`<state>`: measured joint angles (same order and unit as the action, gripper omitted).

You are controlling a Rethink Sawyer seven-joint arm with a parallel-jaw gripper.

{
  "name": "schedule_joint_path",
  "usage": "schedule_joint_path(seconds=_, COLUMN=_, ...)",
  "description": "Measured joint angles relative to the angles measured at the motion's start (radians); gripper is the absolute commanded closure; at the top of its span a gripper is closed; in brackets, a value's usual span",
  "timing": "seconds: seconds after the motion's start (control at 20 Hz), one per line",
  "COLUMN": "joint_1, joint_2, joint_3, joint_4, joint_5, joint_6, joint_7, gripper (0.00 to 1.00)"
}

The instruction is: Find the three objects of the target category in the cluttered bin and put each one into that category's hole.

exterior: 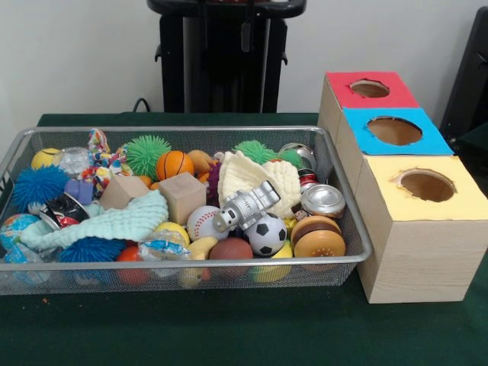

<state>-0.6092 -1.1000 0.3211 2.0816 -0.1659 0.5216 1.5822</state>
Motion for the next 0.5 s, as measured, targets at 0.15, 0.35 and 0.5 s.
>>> schedule_joint_path(seconds=0.15, joint_1=-0.019, joint_2=0.032, joint_3=0.043, joint_4=-0.012, joint_5=-0.039, joint_6=-0.003, joint_7=0.000, gripper=0.00)
schedule_joint_path(seconds=0.35, joint_1=-0.027, joint_2=0.087, joint_3=0.082, joint_4=-0.029, joint_5=-0.107, joint_6=-0.018, joint_7=0.000, gripper=0.00)
schedule_joint_path(seconds=0.5, joint_1=-0.026, joint_2=0.154, joint_3=0.103, joint_4=-0.047, joint_5=-0.197, joint_6=-0.048, joint_7=0.000, gripper=0.00)
